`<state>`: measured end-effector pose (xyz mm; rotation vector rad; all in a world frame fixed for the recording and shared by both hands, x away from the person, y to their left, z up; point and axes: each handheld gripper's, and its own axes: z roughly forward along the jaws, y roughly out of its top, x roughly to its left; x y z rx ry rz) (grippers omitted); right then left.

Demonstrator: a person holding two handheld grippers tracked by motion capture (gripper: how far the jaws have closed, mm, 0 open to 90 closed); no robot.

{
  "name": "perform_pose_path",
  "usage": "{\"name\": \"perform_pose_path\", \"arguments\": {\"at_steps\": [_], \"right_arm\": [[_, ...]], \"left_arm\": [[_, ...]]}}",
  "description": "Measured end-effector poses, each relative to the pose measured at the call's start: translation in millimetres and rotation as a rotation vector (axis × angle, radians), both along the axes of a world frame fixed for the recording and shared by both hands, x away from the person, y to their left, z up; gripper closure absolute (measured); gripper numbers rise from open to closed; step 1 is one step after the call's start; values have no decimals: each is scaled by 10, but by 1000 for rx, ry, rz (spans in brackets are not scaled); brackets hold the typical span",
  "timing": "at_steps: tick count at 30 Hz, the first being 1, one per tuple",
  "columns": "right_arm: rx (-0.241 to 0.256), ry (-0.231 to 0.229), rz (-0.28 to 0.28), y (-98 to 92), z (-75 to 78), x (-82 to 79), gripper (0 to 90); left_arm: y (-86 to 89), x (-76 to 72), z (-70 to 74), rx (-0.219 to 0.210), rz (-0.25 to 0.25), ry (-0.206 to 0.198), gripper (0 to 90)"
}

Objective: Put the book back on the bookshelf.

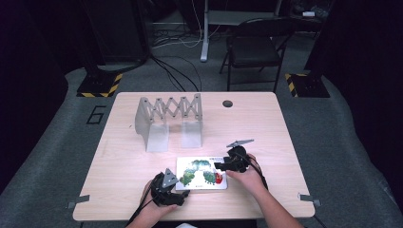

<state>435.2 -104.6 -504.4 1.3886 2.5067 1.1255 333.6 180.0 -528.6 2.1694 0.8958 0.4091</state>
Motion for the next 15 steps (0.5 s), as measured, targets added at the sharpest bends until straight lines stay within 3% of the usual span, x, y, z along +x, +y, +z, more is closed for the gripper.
{"name": "perform_pose_path", "arguments": {"at_steps": [3, 6, 9, 10, 15], "right_arm": [[19, 6, -8, 4, 2, 32, 433], [22, 13, -32, -6, 114, 51, 433], [21, 4, -21, -7, 242, 99, 433], [15, 24, -26, 1, 269, 115, 435], [44, 35, -51, -20, 202, 209, 448]], "left_arm": [[7, 2, 7, 6, -4, 7, 201], [29, 12, 3, -4, -14, 5, 214], [52, 30, 1, -2, -28, -3, 222], [55, 34, 1, -3, -32, -2, 221], [81, 69, -7, -16, -52, 1, 222]]}}
